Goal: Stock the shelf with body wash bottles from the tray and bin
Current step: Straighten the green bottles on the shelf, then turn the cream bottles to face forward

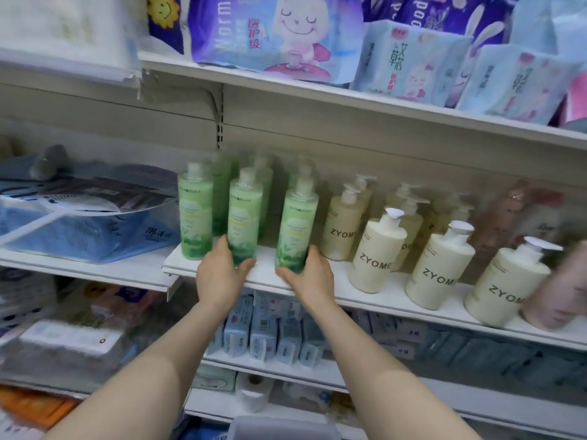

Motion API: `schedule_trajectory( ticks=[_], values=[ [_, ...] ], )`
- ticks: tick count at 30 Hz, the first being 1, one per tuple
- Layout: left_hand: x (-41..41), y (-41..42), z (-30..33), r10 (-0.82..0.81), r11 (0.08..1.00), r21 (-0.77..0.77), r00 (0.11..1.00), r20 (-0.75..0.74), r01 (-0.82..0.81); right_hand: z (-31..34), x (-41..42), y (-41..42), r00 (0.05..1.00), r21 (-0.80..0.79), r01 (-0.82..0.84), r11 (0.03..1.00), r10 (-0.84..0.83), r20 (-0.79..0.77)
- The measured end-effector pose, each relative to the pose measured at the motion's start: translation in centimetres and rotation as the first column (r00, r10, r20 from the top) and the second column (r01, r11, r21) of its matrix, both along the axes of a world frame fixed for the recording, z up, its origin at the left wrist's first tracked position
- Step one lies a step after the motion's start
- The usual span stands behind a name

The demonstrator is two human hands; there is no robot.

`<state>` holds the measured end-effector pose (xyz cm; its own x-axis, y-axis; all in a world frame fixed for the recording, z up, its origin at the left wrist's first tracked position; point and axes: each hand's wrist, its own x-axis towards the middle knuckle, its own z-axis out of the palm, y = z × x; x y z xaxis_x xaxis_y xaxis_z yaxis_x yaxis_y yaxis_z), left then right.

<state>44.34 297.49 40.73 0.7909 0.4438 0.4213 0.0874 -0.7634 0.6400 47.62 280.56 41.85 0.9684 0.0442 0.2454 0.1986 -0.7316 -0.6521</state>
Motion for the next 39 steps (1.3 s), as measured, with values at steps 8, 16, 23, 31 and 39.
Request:
schedule_trajectory(
  ticks=[8,16,23,31,39],
  values=[
    [-0.1,0.6,-0.5,-0.037,0.999,0.023,0.999,0.040,0.036,-0.1,-0.1,0.1,1.000,0.029,0.009,1.000,-0.009,-0.018],
    [-1.6,0.1,-0.4,-0.054,0.991,-0.112,0.989,0.139,0.070,0.7,-2.4,-1.6,0.997,0.131,-0.033,0.991,0.025,0.066],
    [-3.6,-7.3,4.9,-0.254,0.960,0.003,0.870,0.423,0.279,6.6,-3.5,-6.3,0.917,0.001,-0.191,0.982,0.178,0.356],
    [0.8,-13.8,13.4,-0.410,0.912,0.082,0.876,0.253,0.403,15.5,0.6,-12.0,0.890,-0.037,-0.158,0.987,0.159,0.428],
    [4.8,-16.5,16.2,-0.319,0.940,-0.185,0.930,-0.184,0.286,18.5,6.3,-13.0,0.989,-0.229,-0.150,0.962,0.144,-0.042]
  ],
)
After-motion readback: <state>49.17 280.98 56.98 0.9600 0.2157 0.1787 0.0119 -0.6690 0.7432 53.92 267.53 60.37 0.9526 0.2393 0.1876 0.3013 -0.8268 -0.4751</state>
